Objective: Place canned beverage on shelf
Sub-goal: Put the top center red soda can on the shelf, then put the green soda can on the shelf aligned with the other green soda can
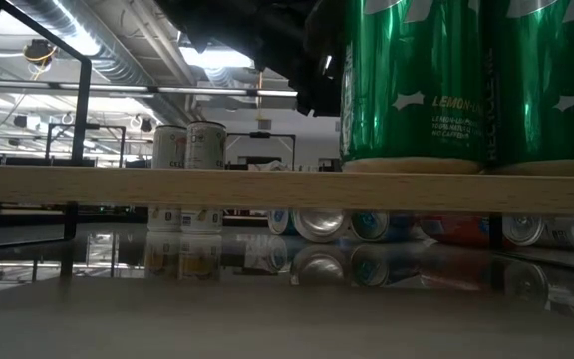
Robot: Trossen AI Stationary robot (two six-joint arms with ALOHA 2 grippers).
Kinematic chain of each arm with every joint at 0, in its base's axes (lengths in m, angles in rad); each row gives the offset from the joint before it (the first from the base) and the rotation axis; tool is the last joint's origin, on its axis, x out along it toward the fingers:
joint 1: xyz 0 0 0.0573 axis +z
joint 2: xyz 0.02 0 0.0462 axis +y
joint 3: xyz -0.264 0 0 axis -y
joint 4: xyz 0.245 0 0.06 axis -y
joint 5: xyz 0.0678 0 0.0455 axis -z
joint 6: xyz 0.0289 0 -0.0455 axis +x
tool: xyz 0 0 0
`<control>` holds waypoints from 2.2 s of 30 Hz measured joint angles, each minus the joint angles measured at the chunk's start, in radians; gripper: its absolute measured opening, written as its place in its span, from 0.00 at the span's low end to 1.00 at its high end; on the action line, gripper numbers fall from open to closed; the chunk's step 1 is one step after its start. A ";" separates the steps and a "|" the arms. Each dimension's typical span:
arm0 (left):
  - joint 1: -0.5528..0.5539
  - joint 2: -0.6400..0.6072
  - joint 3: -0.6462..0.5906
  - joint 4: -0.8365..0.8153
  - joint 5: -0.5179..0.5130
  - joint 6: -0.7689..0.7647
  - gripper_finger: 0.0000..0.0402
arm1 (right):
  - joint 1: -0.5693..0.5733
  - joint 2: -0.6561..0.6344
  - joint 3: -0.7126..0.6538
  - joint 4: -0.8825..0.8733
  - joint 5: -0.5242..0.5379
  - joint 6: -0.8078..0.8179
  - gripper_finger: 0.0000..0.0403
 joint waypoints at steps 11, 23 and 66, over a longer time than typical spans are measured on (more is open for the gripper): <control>-0.029 0.000 0.000 0.000 0.000 0.000 0.94 | 0.001 0.000 0.000 0.001 -0.112 0.000 0.95; -0.034 0.000 0.000 0.000 0.000 0.000 0.94 | 0.000 -0.003 -0.001 -0.023 -0.121 0.000 0.95; 0.198 -0.079 0.513 -1.060 -0.076 -0.495 0.94 | -0.489 -0.624 -0.532 0.381 -0.260 -0.394 0.95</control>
